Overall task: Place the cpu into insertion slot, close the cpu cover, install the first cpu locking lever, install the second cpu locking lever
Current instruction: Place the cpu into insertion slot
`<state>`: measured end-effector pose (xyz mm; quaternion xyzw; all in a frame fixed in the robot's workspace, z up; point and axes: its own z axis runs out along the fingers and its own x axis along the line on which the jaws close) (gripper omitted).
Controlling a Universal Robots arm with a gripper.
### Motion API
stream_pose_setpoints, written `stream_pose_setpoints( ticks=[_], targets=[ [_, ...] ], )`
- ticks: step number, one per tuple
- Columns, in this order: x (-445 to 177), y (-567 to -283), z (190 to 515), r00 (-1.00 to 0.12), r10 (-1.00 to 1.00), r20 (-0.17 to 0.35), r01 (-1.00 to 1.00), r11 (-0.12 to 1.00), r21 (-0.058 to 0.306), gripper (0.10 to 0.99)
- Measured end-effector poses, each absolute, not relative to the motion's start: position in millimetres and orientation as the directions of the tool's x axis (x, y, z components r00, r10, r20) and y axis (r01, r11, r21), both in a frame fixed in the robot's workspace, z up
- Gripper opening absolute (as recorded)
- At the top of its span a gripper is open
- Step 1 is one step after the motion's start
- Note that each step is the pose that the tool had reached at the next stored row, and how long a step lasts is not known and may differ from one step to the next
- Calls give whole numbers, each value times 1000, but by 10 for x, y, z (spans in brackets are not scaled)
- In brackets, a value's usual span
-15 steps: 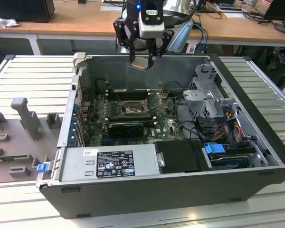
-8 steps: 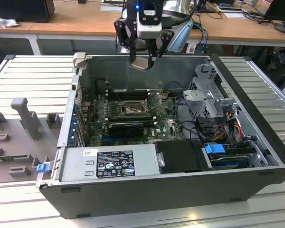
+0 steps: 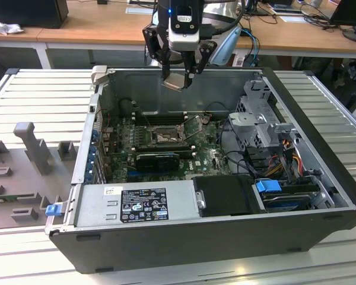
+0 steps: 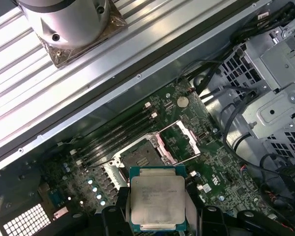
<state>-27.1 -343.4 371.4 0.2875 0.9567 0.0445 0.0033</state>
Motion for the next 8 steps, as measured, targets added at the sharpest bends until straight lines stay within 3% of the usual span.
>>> stream_pose_setpoints(
  ticks=[8],
  targets=[
    [-271,-3434,3702,-818,575,19,574,814,87,533]
  ],
)
